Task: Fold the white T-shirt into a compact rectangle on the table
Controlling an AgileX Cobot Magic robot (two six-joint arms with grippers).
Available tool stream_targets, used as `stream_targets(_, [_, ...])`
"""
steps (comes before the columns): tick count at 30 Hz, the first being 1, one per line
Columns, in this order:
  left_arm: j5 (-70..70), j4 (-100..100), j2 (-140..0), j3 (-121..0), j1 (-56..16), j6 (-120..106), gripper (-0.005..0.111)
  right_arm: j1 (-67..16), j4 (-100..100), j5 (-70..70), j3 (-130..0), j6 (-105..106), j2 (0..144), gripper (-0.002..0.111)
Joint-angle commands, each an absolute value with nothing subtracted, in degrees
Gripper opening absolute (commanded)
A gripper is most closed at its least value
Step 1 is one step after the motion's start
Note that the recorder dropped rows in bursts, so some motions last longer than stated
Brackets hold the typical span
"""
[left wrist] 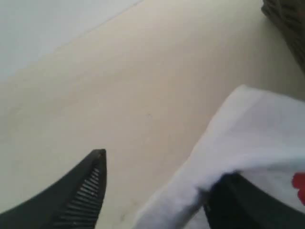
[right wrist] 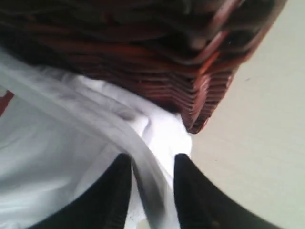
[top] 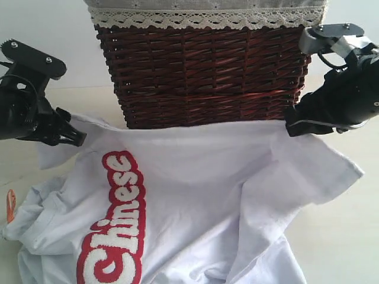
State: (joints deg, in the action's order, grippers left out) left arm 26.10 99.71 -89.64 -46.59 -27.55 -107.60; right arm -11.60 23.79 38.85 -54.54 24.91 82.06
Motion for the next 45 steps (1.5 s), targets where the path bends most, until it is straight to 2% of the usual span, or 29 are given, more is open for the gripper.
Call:
stream_targets(1, [27.8,99.9,-89.2,-48.1,-27.3,-105.4,0.054,-11.3,22.1,37.3,-57.1,25.3,82.0,0.051])
stream_targets(5, [27.1,99.9,-86.9,-48.1,-27.4,-104.8,0.040,-11.3,22.4,39.8,-60.4,25.3,81.3,0.054])
stream_targets(10, [27.2,99.9,-81.0,-48.8,-27.4,-102.9,0.040,-11.3,25.1,45.7,-64.5,25.3,77.7,0.050])
stream_targets(13, [25.7,99.9,-76.2,-49.1,-27.4,-103.1,0.042,-11.3,27.8,50.8,-67.0,25.3,75.1,0.038])
stream_targets(19, [22.5,99.9,-70.7,-48.8,-27.4,-103.2,0.046,-11.3,38.7,56.7,-65.4,35.0,70.6,0.000])
stream_targets(23, [16.1,99.9,-71.1,-47.3,-27.4,-103.2,0.052,-11.8,49.5,55.4,-59.9,44.3,71.7,0.000])
stream_targets(28, [11.5,99.9,-72.4,-46.0,-27.4,-103.1,0.053,-18.4,47.2,46.5,-58.0,45.4,76.9,0.000])
stream_targets(32, [11.4,99.9,-72.4,-45.0,-27.4,-103.0,0.053,-23.2,44.3,31.8,-58.0,46.4,82.6,0.000])
stream_targets(36, [11.3,99.9,-72.6,-42.6,-27.4,-103.0,0.053,-23.9,43.5,17.6,-58.4,42.9,90.2,0.000])
stream_targets(39, [11.0,99.9,-73.1,-41.2,-27.4,-103.1,0.053,-23.6,43.5,12.3,-60.8,41.8,95.9,0.000])
stream_targets(45, [10.0,99.9,-75.7,-39.1,-27.4,-103.2,0.053,-21.9,42.9,11.1,-72.2,39.6,104.6,0.000])
